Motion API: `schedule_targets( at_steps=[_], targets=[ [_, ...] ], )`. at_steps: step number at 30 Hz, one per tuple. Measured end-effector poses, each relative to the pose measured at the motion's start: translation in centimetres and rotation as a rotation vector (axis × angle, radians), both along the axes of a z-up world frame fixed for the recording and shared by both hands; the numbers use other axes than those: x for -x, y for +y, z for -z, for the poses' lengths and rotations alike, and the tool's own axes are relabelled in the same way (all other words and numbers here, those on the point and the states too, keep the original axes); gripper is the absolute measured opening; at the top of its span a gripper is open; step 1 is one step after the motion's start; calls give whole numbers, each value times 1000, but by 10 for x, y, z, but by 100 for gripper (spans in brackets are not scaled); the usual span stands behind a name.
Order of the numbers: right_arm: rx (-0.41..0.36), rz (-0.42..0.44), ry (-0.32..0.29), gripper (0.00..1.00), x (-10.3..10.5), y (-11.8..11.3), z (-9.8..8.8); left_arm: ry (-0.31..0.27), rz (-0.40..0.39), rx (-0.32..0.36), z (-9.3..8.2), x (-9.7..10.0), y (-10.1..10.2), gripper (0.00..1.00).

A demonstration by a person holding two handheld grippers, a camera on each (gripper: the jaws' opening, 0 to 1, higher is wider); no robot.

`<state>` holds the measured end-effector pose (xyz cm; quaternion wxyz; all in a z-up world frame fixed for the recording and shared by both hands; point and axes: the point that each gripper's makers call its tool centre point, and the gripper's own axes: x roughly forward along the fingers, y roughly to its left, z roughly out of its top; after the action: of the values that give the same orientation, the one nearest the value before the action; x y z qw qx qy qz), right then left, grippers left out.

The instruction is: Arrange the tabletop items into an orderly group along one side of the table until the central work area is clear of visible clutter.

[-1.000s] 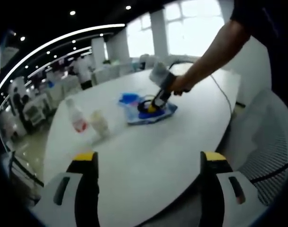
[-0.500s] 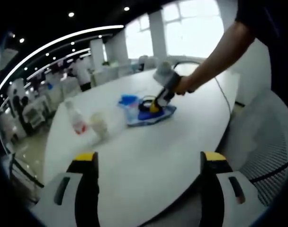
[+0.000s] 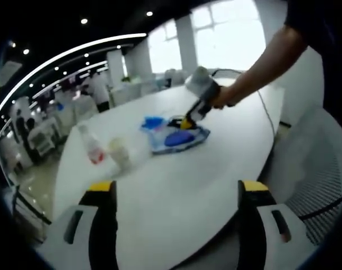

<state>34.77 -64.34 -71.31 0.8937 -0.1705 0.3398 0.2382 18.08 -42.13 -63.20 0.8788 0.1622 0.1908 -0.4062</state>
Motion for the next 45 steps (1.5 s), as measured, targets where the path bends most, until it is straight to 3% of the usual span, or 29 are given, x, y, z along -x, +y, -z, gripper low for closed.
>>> schedule_targets(
  at_steps=[29, 45],
  targets=[
    [-34, -3, -146, 0, 14, 3, -66, -6, 1, 23, -6, 1, -1, 88],
    [-58, -15, -178, 0, 33, 6, -88, -3, 0, 44, -6, 2, -3, 89]
  ],
)
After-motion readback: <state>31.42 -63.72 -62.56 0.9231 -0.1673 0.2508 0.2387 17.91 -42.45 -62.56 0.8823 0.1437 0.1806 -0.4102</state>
